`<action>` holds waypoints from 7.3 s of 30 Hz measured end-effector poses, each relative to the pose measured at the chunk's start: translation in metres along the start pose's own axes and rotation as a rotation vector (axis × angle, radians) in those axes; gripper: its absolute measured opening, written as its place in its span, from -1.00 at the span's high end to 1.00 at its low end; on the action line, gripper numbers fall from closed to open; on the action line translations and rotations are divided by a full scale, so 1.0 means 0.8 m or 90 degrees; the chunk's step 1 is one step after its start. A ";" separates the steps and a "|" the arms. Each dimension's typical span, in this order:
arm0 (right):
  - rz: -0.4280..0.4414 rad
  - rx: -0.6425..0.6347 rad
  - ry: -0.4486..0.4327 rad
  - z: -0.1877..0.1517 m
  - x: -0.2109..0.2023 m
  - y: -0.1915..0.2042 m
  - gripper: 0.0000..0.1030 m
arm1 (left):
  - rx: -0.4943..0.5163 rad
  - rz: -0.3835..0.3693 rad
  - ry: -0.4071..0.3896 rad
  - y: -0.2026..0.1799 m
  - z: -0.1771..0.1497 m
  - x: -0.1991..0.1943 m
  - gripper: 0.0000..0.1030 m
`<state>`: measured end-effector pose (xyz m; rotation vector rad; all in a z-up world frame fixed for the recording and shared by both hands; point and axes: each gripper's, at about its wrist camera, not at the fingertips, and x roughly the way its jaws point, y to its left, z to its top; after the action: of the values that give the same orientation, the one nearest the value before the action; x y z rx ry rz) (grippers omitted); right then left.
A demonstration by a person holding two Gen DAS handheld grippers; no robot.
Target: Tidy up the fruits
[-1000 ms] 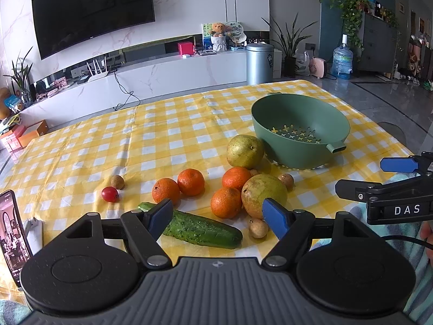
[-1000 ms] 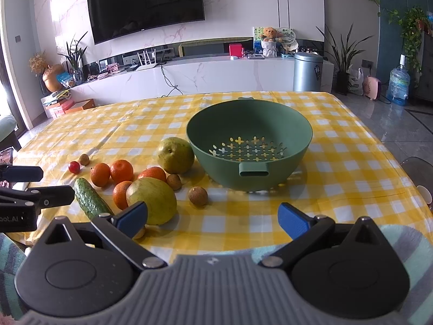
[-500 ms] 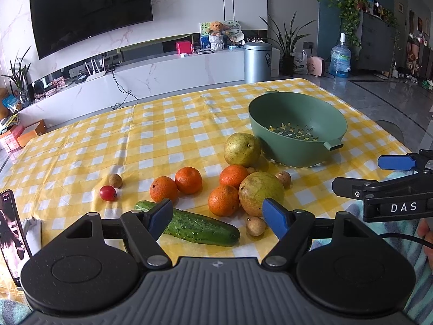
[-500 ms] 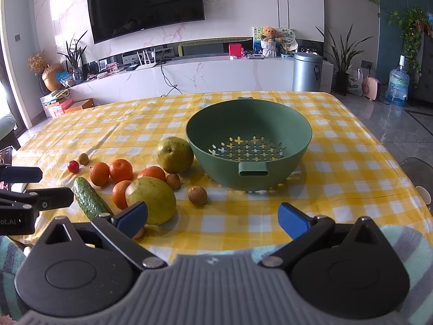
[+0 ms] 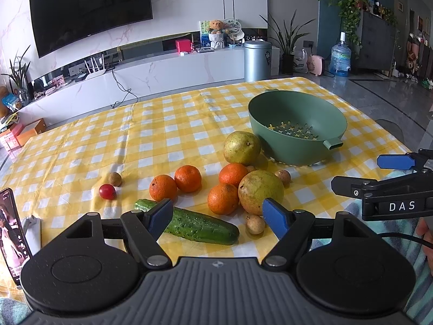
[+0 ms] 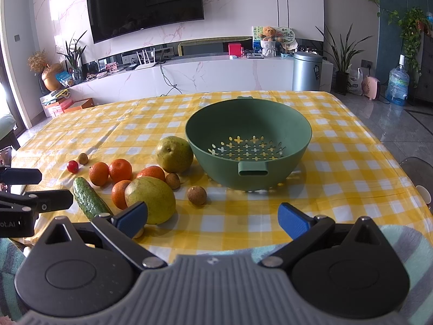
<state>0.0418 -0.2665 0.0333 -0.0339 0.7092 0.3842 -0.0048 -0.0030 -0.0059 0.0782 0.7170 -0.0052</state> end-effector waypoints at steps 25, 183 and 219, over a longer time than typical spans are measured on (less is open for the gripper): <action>-0.001 -0.001 0.002 -0.001 -0.001 -0.001 -0.92 | 0.000 -0.001 0.000 0.000 0.000 0.000 -0.72; 0.011 -0.243 0.048 0.139 0.165 -0.051 -0.24 | -0.159 -0.135 -0.010 -0.044 0.174 0.179 0.25; 0.022 -0.309 0.181 0.142 0.249 -0.047 -0.35 | -0.108 -0.121 0.071 -0.054 0.171 0.237 0.08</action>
<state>0.2644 -0.2175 -0.0113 -0.5446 0.8832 0.5849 0.2265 -0.0521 -0.0312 -0.1536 0.8312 -0.1224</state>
